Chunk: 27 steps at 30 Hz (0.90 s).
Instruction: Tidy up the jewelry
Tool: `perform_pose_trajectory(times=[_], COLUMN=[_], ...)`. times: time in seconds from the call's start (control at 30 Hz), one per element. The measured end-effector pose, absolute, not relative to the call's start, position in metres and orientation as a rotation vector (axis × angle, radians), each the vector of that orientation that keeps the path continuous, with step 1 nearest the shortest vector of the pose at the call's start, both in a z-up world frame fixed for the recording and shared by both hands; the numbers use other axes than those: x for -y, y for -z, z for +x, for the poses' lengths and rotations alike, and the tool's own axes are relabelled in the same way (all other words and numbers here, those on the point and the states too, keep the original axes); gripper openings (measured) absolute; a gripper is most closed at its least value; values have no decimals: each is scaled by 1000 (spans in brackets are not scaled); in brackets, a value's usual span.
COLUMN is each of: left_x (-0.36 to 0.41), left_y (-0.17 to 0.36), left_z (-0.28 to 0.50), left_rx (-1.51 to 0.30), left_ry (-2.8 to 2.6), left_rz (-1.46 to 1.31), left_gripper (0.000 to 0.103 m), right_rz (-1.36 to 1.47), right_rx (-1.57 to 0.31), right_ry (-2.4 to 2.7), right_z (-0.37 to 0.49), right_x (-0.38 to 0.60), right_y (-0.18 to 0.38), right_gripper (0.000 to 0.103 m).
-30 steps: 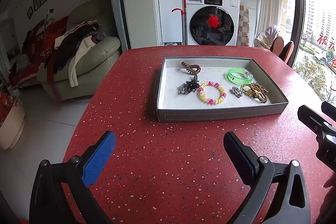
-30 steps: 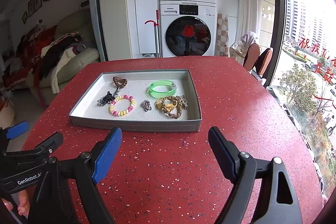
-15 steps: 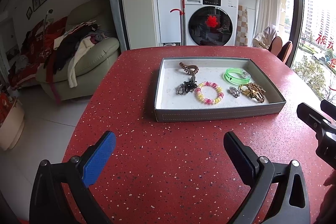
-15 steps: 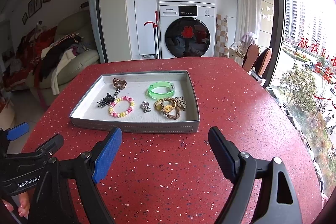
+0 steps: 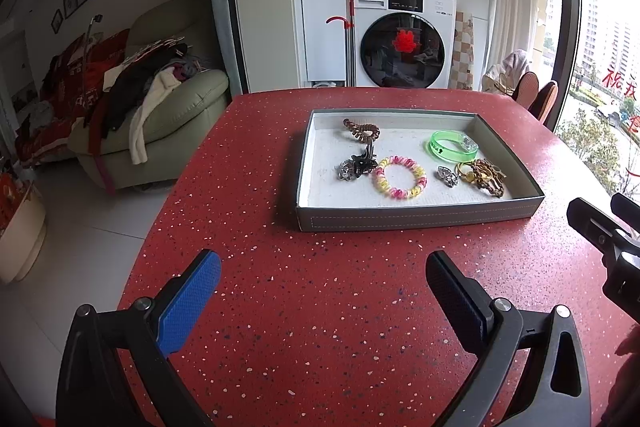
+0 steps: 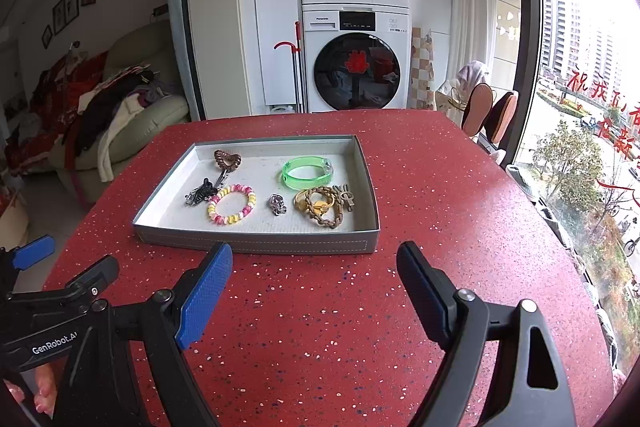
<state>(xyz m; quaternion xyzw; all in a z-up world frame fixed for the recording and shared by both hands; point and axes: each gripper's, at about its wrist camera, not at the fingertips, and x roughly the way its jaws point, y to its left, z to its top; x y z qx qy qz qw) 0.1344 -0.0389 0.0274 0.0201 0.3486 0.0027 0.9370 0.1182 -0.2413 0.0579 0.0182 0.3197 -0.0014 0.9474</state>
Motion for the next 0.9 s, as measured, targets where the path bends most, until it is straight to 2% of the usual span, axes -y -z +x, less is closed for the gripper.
perform_pose_trajectory(times=[0.9], left_x=[38], left_y=[-27], left_z=[134], left_rx=[-715], left_ry=[-3], left_rz=[39], left_gripper=[103], right_rz=[40], right_rx=[-654], right_ry=[7], right_z=[117], right_x=[244], right_y=[-58], right_gripper=[87])
